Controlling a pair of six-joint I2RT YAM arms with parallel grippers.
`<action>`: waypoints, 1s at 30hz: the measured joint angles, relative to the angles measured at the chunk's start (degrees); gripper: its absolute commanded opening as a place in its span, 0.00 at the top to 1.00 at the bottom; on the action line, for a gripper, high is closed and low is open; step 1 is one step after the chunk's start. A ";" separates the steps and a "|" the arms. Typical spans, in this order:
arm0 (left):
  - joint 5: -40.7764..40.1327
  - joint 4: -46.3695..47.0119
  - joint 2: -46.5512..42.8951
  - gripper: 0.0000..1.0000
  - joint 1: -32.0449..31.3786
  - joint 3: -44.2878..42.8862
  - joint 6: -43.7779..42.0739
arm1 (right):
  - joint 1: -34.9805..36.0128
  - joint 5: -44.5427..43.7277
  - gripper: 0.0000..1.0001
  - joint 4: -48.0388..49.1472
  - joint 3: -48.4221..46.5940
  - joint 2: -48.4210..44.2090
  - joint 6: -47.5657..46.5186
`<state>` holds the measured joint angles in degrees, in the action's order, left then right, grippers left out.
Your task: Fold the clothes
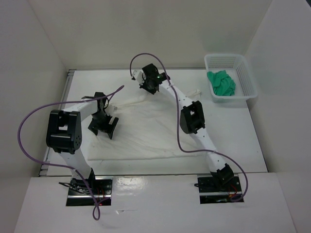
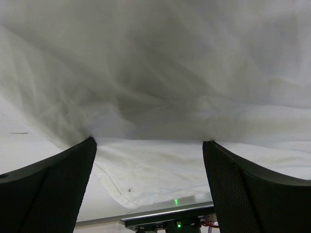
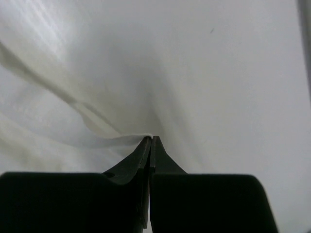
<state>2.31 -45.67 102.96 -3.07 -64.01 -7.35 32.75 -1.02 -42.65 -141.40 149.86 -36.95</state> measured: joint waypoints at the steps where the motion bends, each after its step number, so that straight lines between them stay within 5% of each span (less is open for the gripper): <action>1: 0.00 0.02 0.00 0.04 0.02 0.00 0.00 | -0.02 0.07 0.98 -2.40 -6.40 3.30 0.24; 3: 0.09 -0.02 0.00 0.04 0.02 0.00 -0.07 | -0.02 -0.28 0.98 -6.36 -23.17 11.78 0.48; 5: 0.11 -0.02 -0.02 0.04 0.04 0.00 -0.11 | 0.00 -1.22 0.96 -6.73 -25.31 13.40 0.46; 6: 0.11 -0.04 -0.02 0.04 0.04 0.00 -0.13 | 0.00 -1.40 0.83 -8.39 -26.40 13.92 0.48; 8: 0.15 -0.04 -0.02 0.04 0.04 0.00 -0.15 | 0.00 -1.84 0.78 -10.23 -30.14 16.22 0.74; 11: 0.20 -0.04 -0.02 0.04 0.04 0.00 -0.17 | 0.00 -2.62 0.51 -12.09 -33.53 18.64 1.77; 16: 0.28 -0.04 -0.02 0.04 0.11 0.00 -0.17 | -0.35 -1.97 0.33 -13.90 -34.99 19.45 4.35; 30: 0.37 -0.07 -0.02 0.04 0.15 -0.02 -0.20 | 0.26 9.92 0.24 -20.28 -36.70 14.01 4.22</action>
<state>2.68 -45.74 102.94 -2.92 -64.03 -7.55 33.01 8.91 -62.94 -178.10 163.87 -32.73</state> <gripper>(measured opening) 0.962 0.730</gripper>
